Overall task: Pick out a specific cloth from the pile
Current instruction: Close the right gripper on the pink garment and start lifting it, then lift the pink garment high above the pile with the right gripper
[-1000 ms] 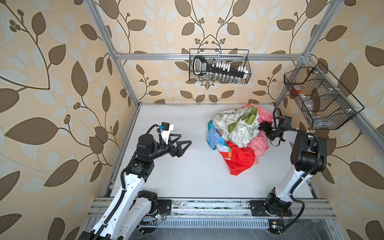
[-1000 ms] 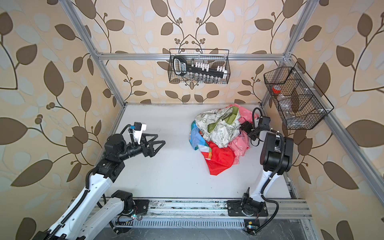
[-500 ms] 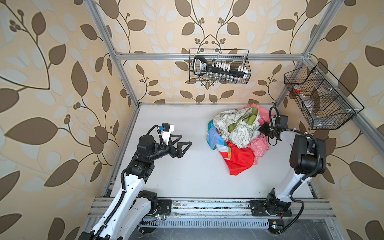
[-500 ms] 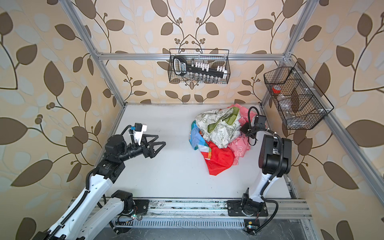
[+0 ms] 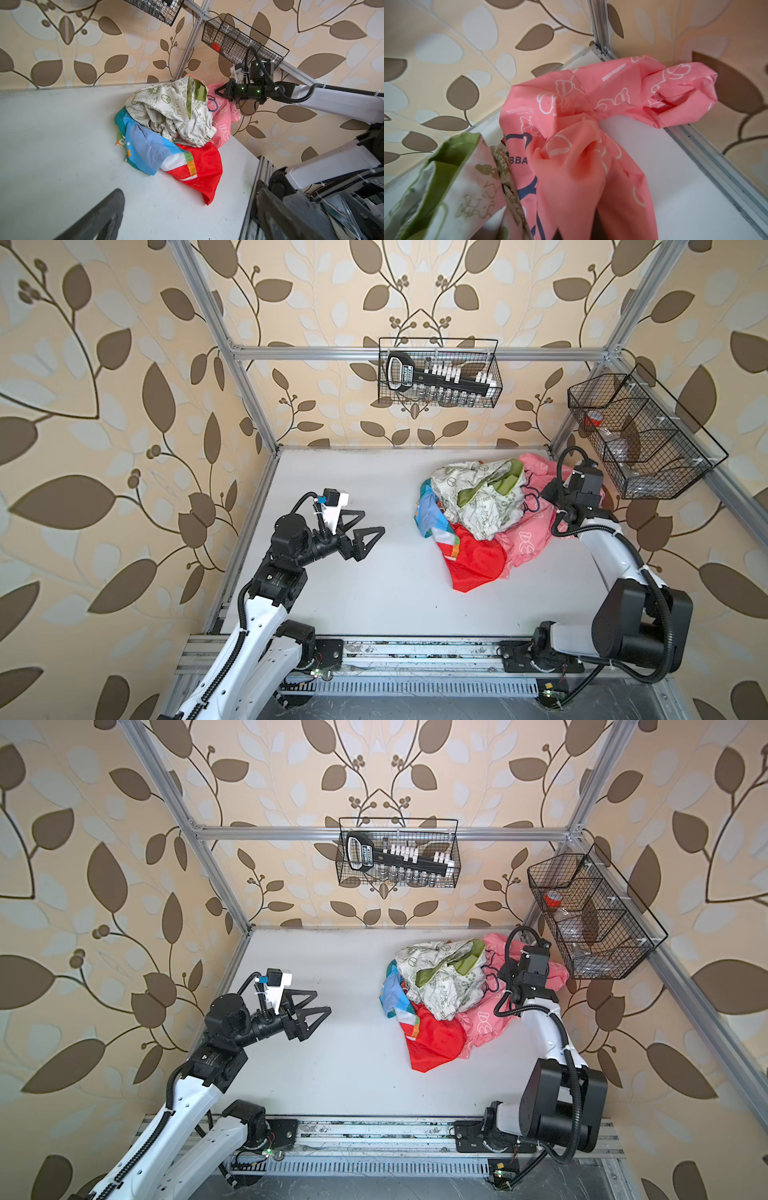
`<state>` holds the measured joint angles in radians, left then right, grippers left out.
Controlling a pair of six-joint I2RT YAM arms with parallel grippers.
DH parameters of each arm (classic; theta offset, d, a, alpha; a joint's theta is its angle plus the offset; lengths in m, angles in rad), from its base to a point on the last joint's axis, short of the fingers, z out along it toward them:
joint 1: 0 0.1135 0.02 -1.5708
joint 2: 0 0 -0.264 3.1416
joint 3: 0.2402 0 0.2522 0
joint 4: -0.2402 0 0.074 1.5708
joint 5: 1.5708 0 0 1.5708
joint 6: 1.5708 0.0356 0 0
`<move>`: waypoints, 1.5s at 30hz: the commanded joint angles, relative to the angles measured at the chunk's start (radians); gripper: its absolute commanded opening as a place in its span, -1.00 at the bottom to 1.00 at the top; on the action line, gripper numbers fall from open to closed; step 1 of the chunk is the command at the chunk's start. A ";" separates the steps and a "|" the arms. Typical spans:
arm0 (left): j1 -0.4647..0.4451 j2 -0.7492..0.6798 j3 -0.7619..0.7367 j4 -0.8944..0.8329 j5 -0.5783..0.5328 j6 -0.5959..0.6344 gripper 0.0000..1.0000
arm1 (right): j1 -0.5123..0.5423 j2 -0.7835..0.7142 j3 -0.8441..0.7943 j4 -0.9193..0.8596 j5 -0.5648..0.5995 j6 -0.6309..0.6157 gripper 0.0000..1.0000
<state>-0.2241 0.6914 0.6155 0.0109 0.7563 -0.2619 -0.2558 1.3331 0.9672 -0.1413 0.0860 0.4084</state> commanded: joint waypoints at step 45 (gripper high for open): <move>-0.086 -0.113 -0.007 -0.025 -0.055 0.058 0.98 | 0.175 -0.507 0.453 -0.184 0.112 -0.090 -1.00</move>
<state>-0.2962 0.5835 0.6109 -0.0261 0.7063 -0.2333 -0.0849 0.8341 1.3445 -0.4194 0.2085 0.3351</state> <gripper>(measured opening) 0.989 0.050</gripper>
